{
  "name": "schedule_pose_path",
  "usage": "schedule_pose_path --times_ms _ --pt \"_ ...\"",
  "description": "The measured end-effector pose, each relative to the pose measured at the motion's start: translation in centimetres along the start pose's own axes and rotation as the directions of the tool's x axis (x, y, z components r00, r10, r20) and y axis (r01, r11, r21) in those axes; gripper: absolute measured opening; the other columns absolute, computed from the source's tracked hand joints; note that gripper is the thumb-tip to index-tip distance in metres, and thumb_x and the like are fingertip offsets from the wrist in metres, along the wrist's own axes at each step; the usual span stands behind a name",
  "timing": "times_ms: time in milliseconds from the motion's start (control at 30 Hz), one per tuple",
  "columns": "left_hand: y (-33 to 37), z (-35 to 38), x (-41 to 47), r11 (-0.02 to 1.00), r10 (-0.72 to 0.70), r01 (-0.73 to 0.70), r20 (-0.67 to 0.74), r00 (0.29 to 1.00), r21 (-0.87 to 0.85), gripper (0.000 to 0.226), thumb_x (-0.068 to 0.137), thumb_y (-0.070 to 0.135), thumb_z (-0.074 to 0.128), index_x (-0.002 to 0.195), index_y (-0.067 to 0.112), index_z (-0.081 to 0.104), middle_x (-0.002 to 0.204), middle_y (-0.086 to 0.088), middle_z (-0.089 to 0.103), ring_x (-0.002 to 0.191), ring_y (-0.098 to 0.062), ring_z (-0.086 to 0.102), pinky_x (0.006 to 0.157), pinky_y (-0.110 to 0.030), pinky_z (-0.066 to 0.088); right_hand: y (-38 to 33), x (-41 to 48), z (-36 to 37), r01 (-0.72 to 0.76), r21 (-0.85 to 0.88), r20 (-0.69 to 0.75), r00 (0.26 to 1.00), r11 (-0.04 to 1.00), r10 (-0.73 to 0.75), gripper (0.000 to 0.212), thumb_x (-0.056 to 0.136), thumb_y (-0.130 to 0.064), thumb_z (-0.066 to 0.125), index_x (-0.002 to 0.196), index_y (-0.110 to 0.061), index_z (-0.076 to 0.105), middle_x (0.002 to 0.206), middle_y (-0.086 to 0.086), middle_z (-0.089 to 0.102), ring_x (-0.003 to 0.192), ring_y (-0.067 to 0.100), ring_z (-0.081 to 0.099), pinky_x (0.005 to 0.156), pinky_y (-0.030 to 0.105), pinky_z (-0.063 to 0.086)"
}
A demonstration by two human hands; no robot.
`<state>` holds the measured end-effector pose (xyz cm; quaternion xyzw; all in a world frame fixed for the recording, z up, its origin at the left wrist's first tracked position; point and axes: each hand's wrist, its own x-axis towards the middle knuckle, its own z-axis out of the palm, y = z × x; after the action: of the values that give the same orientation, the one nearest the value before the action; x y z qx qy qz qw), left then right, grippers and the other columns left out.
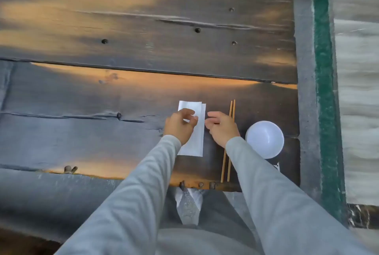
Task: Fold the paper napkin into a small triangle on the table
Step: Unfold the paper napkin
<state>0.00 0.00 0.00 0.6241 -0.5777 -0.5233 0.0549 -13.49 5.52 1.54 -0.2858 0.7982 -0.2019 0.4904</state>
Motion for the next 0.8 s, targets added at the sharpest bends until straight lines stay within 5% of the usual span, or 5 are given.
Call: schedule_pose_path --times_ms 133,200,300,400,800 --pt "-1.1 1.5 1.5 0.997 -0.032 0.025 -0.096 0.995 -0.078 0.019 0.096 0.026 0.063 0.111 0.018 0.071 0.088 0.009 0.067 0.081 -0.009 0.065 0.085 -0.027 0.051 0.7 2.4 0.9 -0.017 0.141 0.029 0.999 0.990 0.013 0.035 0.098 -0.022 0.061 0.133 -0.023 0.061 0.113 -0.008 0.068 0.112 0.020 0.064 0.101 0.043 0.053" --pt "-1.9 2.3 2.1 0.994 -0.015 0.004 -0.100 0.995 -0.105 0.017 0.096 0.025 0.064 0.110 0.019 0.072 0.089 0.010 0.068 0.077 0.005 0.061 0.079 -0.016 0.049 1.2 3.6 1.2 -0.002 0.216 0.008 1.000 0.976 0.000 0.035 0.097 -0.023 0.063 0.131 -0.027 0.061 0.113 -0.012 0.067 0.105 0.011 0.066 0.101 0.042 0.054" --pt "-2.8 2.9 3.1 0.992 0.013 -0.029 -0.127 0.992 -0.126 0.016 0.095 0.023 0.065 0.109 0.020 0.072 0.092 0.011 0.072 0.080 0.006 0.061 0.068 0.002 0.040 1.6 4.7 1.5 0.029 0.292 -0.025 0.999 0.956 -0.023 0.035 0.096 -0.023 0.065 0.131 -0.028 0.060 0.115 -0.013 0.068 0.103 0.003 0.065 0.101 0.040 0.054" --pt "-3.4 3.2 3.6 0.987 0.029 -0.052 -0.146 0.989 -0.150 0.014 0.095 0.022 0.065 0.107 0.022 0.072 0.087 0.020 0.069 0.082 -0.001 0.064 0.070 0.000 0.041 1.8 5.0 1.9 0.036 0.360 -0.033 0.999 0.932 -0.026 0.036 0.095 -0.022 0.067 0.130 -0.028 0.060 0.118 -0.009 0.070 0.109 0.008 0.066 0.101 0.041 0.054" --pt "-4.2 3.3 4.0 0.960 0.042 -0.072 -0.114 0.993 -0.271 0.013 0.094 0.024 0.067 0.106 0.023 0.073 0.098 0.013 0.073 0.085 -0.001 0.064 0.076 -0.007 0.048 2.0 4.9 2.8 0.106 0.462 -0.082 0.994 0.880 -0.077 0.035 0.097 -0.020 0.068 0.131 -0.030 0.063 0.111 -0.012 0.075 0.106 0.003 0.069 0.093 0.030 0.058"
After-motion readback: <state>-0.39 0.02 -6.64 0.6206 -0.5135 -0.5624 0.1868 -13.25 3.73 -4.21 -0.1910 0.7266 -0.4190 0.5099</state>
